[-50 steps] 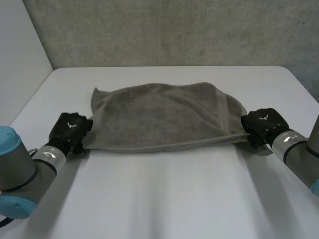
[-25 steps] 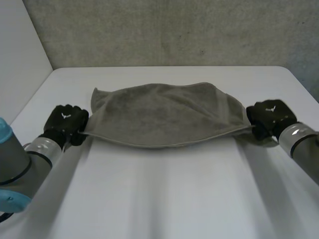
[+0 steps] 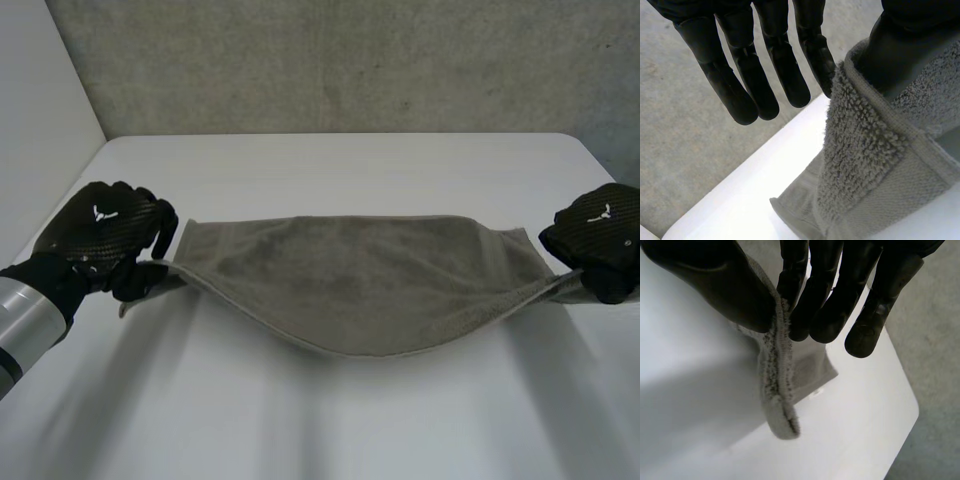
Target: Fold the towel.
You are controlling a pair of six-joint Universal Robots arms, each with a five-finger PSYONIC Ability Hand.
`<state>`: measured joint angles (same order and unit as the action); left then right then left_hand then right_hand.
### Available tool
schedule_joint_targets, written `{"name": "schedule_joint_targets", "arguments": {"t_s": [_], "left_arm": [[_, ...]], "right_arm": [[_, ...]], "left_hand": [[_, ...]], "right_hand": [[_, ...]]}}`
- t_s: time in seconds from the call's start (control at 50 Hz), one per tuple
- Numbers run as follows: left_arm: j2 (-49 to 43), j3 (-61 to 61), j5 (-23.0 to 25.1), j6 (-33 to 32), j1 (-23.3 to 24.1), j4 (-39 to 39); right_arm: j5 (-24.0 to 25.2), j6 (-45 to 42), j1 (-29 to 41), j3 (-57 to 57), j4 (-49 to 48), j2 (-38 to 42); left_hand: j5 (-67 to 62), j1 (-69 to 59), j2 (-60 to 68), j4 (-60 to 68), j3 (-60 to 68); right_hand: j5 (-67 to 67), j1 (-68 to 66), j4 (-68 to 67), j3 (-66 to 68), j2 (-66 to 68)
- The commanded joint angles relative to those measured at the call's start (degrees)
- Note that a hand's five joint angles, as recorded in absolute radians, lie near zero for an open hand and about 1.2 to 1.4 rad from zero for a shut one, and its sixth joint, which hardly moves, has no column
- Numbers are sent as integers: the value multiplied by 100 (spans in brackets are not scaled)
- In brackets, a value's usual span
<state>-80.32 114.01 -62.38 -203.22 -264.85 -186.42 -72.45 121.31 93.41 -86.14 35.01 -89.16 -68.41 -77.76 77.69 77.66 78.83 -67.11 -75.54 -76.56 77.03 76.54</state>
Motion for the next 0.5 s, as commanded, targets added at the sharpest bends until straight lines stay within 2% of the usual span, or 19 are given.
{"name": "schedule_joint_targets", "arguments": {"t_s": [0.02, 0.1, 0.12, 0.16, 0.28, 0.36, 0.4, 0.42, 0.44, 0.46, 0.48, 0.5], "left_arm": [[-1143, -142, -11, -358, -14, -175], [-2195, -650, -255, -525, 65, -255], [-2198, -652, -257, -525, 65, -254], [-2618, -1001, -519, -517, 240, -254], [-2884, -1487, -643, -455, 425, -272], [-3058, -2371, -670, -359, 609, -316], [-3200, -2858, -722, -227, 724, -325], [-3305, -3423, -888, 0, 872, -342], [-3306, -3429, -889, 2, 873, -342], [-3349, -3977, -1211, 315, 1030, -386], [-3350, -4400, -1545, 675, 1145, -665], [-3350, -4405, -1549, 679, 1146, -667]], "right_arm": [[197, -81, 45, -18, -598, 809], [3, -90, 72, 132, -811, 1340], [-145, -90, 98, 263, -837, 1514], [-269, -90, 160, 414, -837, 1657], [-366, 190, 265, 914, -1004, 2034], [-340, 420, 274, 1398, -1215, 2254], [-409, 900, 413, 2316, -1836, 2534], [-410, 903, 415, 2321, -1839, 2535], [-436, 1425, 589, 2765, -2405, 2544], [-436, 2170, 738, 2995, -3202, 2501], [-436, 2177, 740, 2998, -3210, 2500], [-306, 2830, 792, 2876, -4098, 2291]], "left_hand": [[-159, -224, 231, 234, 117], [-159, -224, 231, 234, 117], [-159, -224, 231, 234, 117], [-159, -224, 231, 234, 117], [-159, -224, 231, 234, 117], [-159, -224, 231, 234, 117], [-159, -224, 231, 234, 117], [-159, -224, 231, 234, 117], [-159, -224, 231, 234, 117], [-159, -224, 231, 234, 117], [-159, -224, 231, 234, 117], [-159, -224, 231, 234, 117]], "right_hand": [[-289, -446, -344, 297, 346], [-289, -446, -344, 297, 346], [-289, -446, -344, 297, 346], [-289, -446, -344, 297, 346], [-289, -446, -344, 297, 346], [-289, -446, -344, 297, 346], [-289, -446, -344, 297, 346], [-289, -446, -344, 297, 346], [-289, -446, -344, 297, 346], [-289, -446, -344, 297, 346], [-289, -446, -344, 297, 346], [-289, -446, -344, 297, 346]]}}
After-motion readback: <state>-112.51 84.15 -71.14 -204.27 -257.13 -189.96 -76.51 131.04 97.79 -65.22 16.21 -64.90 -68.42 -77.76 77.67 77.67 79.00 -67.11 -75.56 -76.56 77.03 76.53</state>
